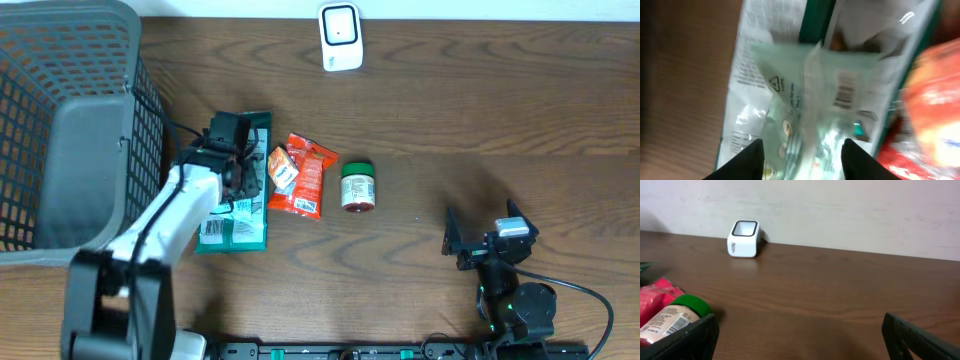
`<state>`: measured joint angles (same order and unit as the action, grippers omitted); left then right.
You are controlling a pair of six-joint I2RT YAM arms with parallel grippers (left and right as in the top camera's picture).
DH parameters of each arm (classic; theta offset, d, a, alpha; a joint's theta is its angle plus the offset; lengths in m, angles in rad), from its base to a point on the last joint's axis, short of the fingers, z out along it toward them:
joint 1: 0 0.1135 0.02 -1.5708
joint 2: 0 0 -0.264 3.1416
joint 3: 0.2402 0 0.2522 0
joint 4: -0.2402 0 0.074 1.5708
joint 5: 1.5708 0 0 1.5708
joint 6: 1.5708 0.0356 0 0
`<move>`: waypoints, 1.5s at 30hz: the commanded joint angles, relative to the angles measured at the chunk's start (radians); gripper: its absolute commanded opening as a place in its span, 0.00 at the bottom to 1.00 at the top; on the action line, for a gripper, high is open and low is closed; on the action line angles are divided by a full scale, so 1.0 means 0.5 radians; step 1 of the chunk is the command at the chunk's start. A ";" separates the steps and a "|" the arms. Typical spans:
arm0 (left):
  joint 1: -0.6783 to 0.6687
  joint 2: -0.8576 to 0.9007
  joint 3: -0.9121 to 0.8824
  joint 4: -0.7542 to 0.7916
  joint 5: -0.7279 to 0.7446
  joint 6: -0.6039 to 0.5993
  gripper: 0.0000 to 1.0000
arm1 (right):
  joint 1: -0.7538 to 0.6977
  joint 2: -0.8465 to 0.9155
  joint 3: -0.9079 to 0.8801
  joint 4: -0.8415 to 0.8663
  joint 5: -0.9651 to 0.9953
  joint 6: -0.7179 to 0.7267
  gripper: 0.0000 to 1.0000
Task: Scan the item barcode
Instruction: 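Lay the green glove packet on the table beside the sachets, then move the right gripper forward over the green-capped jar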
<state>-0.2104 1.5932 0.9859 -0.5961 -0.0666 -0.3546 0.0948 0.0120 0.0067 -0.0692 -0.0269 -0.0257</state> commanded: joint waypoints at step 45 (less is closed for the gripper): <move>0.007 -0.807 0.067 -0.055 0.012 0.019 0.84 | 0.411 3.699 3.681 -2.711 -0.462 0.776 0.95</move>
<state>-0.2104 1.1931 1.0000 -0.6239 -0.0586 -0.3435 0.2161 1.7943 1.8267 -1.4208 -0.3481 0.3046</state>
